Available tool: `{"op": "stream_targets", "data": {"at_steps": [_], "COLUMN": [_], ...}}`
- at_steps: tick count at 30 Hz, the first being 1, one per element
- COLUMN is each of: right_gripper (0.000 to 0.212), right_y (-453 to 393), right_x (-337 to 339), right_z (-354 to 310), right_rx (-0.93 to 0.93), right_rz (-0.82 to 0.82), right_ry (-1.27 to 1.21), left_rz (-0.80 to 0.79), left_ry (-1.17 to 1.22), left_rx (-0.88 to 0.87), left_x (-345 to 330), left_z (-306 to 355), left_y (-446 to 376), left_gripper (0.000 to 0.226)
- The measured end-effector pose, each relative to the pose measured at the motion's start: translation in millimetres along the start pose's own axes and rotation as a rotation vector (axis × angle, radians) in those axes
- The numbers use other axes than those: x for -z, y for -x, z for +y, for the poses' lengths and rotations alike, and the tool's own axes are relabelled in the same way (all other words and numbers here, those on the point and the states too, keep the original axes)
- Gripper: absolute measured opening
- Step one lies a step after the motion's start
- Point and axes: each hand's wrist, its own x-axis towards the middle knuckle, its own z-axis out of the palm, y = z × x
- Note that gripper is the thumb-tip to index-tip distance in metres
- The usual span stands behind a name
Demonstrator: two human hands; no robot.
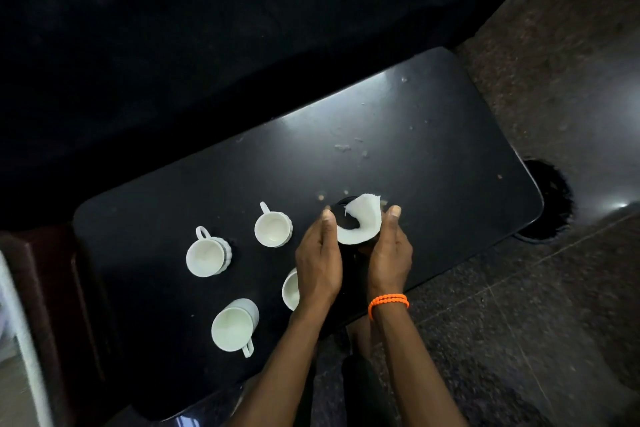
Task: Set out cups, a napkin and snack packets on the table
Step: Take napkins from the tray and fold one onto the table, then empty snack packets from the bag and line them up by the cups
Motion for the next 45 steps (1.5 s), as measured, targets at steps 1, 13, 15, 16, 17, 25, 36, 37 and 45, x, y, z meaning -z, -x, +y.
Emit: {"op": "stream_targets", "data": {"at_steps": [1, 13, 15, 16, 17, 25, 36, 37, 45], "right_gripper": [0.074, 0.059, 0.062, 0.066, 0.067, 0.06, 0.034, 0.03, 0.055], "right_y": [0, 10, 23, 32, 42, 147, 265, 274, 357], "right_x": [0, -3, -11, -17, -24, -123, -263, -274, -343], "right_z": [-1, -40, -55, -61, -68, -61, 20, 27, 82], "right_rx": [-0.012, 0.36, 0.447, 0.486, 0.534, 0.83, 0.732, 0.736, 1.018], "right_rz": [-0.011, 0.026, 0.009, -0.012, -0.038, -0.416, -1.044, -1.088, -1.432], "right_ry": [-0.016, 0.199, 0.262, 0.297, 0.334, 0.427, 0.368, 0.368, 0.598], "left_rz": [-0.007, 0.067, 0.068, 0.083, 0.108, 0.295, 0.712, 0.757, 1.139], "left_ry": [0.008, 0.063, 0.082, 0.083, 0.081, 0.2, 0.362, 0.373, -0.004], "left_rx": [0.019, -0.056, -0.069, -0.077, -0.091, -0.099, -0.061, -0.051, -0.101], "left_x": [0, 27, 42, 50, 60, 182, 384, 401, 505], "left_z": [0, 33, 42, 45, 48, 45, -27, -31, -75], "left_y": [0, 5, 2, 1, -2, -5, -1, -1, -5], "left_gripper": [0.053, 0.037, 0.036, 0.038, 0.039, 0.054, 0.069, 0.067, 0.044]}}
